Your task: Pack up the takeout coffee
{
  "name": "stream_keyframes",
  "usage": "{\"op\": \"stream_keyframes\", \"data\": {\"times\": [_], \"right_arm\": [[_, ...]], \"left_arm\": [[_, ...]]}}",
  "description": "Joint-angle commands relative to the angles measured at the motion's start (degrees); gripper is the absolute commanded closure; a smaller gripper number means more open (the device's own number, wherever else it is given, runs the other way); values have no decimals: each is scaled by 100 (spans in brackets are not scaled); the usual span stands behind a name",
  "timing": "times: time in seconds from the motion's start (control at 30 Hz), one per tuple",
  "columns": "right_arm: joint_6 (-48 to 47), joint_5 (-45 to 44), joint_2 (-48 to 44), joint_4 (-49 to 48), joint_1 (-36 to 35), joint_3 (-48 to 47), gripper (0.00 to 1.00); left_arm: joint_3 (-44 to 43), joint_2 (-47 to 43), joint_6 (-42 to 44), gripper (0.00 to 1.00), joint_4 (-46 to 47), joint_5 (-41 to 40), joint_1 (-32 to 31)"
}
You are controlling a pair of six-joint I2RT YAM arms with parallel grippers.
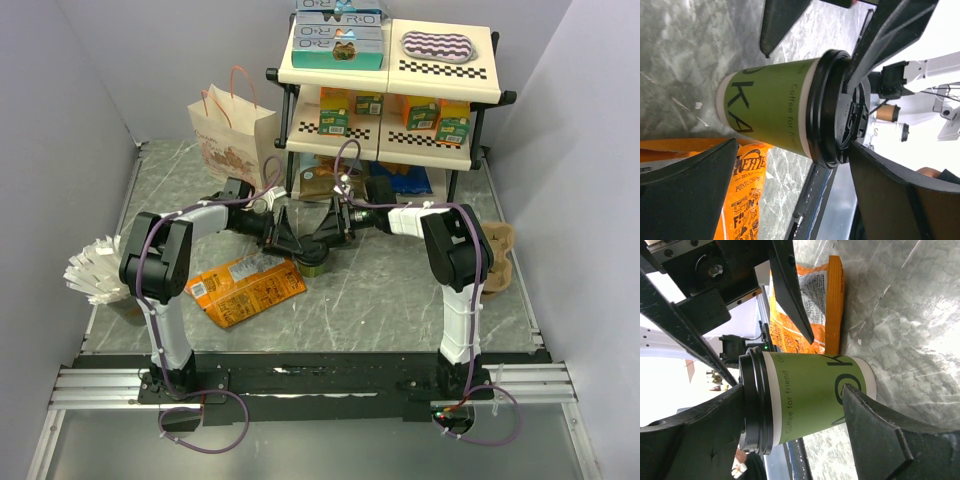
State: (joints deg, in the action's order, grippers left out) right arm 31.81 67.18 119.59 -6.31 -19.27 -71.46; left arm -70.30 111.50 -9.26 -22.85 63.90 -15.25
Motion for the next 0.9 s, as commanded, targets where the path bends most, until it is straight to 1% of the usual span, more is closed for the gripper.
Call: {"op": "stream_keyframes", "data": {"times": [0.0,0.1,0.13,0.23,0.27,0.33,0.5,0.57,0.63,0.67,0.7,0.73,0.77,0.83,0.87], "right_arm": [[-131,-477,345,604,-33,-167,21],[-167,-556,433,867,-16,-131,22],[-167,-609,468,937,-16,-123,23],[-219,-829,539,1175,28,-113,25],[-280,-1012,539,1445,37,-157,26],[-430,-1154,548,1597,28,-237,27],[-448,-1216,583,1650,37,-245,27],[-448,-1146,583,1659,28,-263,27],[-457,-796,513,1266,46,-228,25],[-448,-524,365,1055,37,-176,23],[-335,-173,250,391,54,-106,21],[-229,-13,127,-7,46,0,16],[-98,110,-100,-385,55,227,14],[316,373,-251,-1211,72,343,9],[456,462,-287,-1424,72,378,7]], "left_arm": [[-36,222,82,4,132,-684,-22],[16,363,56,6,149,-1001,-22],[34,389,-31,7,158,-1289,-22],[60,539,-59,8,97,-1721,-31],[78,557,-67,8,123,-1784,-40],[105,618,-103,8,97,-1933,-40],[8,715,-7,8,9,-2048,-66],[-44,698,20,8,-26,-1926,-66],[-115,584,222,7,-131,-1505,-40],[-133,487,257,6,-1,-999,-40],[-159,295,292,4,70,-759,-40],[-194,223,275,4,140,-504,-40],[-368,179,267,3,158,-179,-40],[-606,187,336,3,-17,78,-49],[-790,196,398,2,-113,148,-49]]}}
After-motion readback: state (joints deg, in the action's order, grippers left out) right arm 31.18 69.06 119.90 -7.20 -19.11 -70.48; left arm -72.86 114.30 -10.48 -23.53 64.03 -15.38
